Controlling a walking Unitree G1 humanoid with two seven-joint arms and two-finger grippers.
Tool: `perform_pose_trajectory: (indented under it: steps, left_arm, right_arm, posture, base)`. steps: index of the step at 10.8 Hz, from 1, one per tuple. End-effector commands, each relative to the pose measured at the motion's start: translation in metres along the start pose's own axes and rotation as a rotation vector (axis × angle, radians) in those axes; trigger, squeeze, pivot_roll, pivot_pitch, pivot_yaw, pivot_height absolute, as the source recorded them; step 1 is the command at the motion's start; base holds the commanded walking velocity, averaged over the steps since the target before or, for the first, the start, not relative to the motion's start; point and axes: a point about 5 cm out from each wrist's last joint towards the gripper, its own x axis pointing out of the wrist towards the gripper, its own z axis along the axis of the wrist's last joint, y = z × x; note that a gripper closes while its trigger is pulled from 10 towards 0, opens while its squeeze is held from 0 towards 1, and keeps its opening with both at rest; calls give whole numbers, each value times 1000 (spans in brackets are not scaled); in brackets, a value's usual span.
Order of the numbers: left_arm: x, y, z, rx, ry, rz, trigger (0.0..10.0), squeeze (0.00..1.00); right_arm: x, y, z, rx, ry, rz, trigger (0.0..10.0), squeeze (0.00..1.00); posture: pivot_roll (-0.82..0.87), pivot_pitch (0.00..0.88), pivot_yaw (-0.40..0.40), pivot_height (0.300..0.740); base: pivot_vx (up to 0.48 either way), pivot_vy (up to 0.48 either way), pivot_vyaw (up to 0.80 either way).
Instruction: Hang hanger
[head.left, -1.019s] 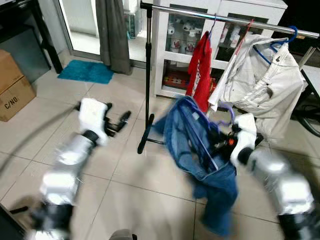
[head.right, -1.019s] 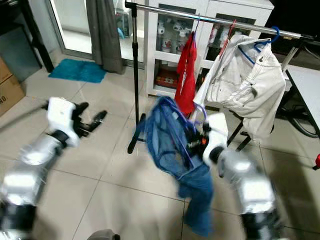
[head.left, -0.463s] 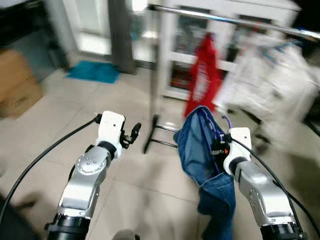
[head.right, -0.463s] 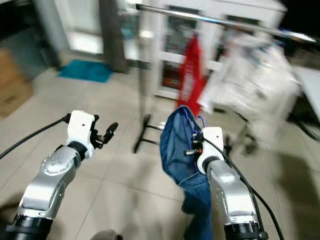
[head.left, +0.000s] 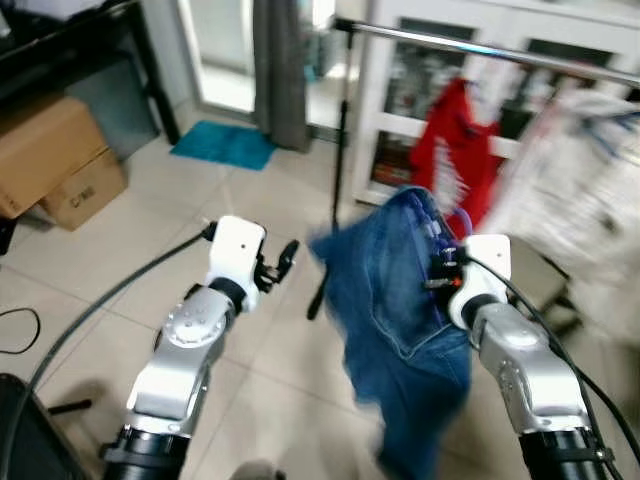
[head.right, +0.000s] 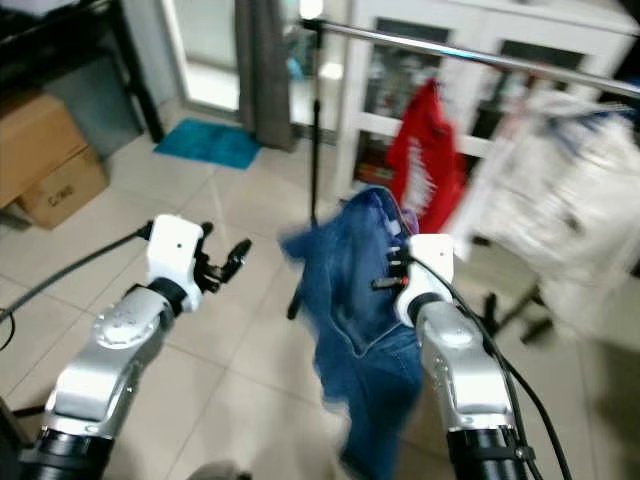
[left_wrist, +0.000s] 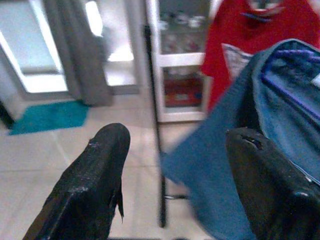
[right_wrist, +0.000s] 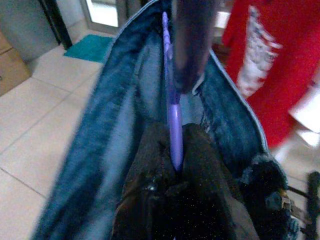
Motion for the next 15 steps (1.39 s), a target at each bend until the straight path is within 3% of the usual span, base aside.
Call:
perform_pose_trajectory:
  steps: [1, 15]
  left_arm:
    - [-1, 3, 0, 2, 9, 12, 10000, 0]
    - [-6, -2, -4, 25, 36, -24, 10000, 0]
  right_arm:
    - [0, 6, 10, -4, -49, 24, 10000, 0]
    - [3, 15, 15, 20, -57, 63, 10000, 0]
  posture:
    - [138, 0, -24, 740]
    - [148, 0, -35, 740]
  base:
    - [382, 0, 0]
    - [383, 0, 0]
